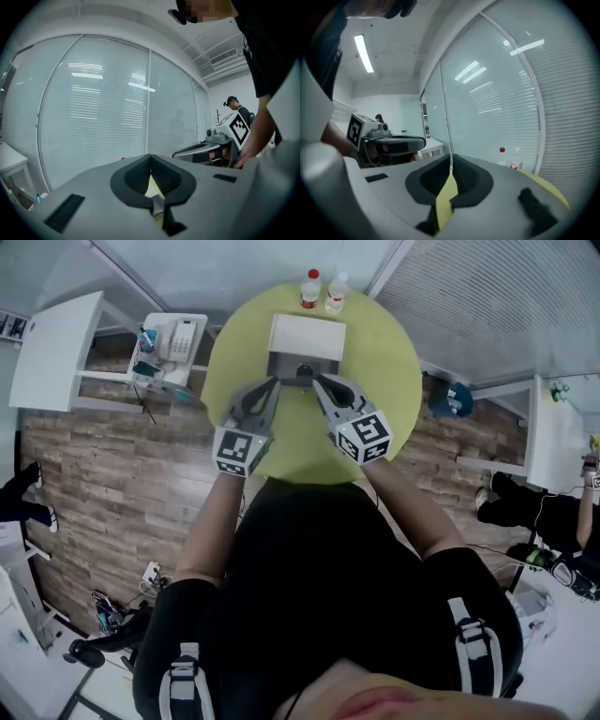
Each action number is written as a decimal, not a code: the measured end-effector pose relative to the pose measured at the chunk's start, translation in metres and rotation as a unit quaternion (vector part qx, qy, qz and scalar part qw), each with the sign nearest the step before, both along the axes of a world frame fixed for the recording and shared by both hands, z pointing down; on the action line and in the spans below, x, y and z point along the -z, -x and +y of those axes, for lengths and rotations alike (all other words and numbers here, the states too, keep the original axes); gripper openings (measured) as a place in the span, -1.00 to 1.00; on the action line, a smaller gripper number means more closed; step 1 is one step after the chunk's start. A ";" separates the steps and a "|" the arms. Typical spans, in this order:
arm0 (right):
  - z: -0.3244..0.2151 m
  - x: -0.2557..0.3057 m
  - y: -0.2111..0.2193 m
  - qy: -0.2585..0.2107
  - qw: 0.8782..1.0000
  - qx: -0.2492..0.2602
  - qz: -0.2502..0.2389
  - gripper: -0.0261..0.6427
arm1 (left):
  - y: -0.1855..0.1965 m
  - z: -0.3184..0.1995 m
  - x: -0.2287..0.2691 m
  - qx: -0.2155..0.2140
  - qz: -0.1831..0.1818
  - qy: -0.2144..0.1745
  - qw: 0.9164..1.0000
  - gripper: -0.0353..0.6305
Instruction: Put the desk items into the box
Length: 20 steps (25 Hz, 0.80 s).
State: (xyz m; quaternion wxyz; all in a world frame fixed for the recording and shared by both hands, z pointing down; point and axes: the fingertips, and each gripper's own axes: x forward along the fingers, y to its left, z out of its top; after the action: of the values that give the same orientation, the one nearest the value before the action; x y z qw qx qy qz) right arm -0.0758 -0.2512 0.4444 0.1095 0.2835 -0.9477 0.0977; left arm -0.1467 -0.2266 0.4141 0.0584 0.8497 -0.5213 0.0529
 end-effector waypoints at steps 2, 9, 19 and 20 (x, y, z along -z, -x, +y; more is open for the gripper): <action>0.010 0.020 -0.004 -0.030 0.999 0.020 -0.015 -0.86 | -0.010 0.005 0.013 -0.005 0.002 -0.009 1.000 -0.86; 0.033 0.064 -0.014 -0.093 0.992 0.060 -0.053 -0.87 | -0.031 0.021 0.045 -0.015 0.008 -0.038 0.999 -0.86; 0.040 0.073 -0.027 -0.104 0.989 0.079 -0.064 -0.87 | -0.046 0.029 0.044 -0.027 0.007 -0.039 0.999 -0.86; 0.040 0.074 -0.027 -0.105 0.989 0.080 -0.064 -0.87 | -0.047 0.030 0.043 -0.027 0.007 -0.038 0.999 -0.86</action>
State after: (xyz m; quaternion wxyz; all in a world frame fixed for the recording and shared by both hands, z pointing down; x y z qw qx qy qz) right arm -0.0489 -0.2109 0.3702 0.0254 0.2103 -0.9773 0.0066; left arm -0.1000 -0.1969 0.3712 0.0282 0.8657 -0.4990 0.0289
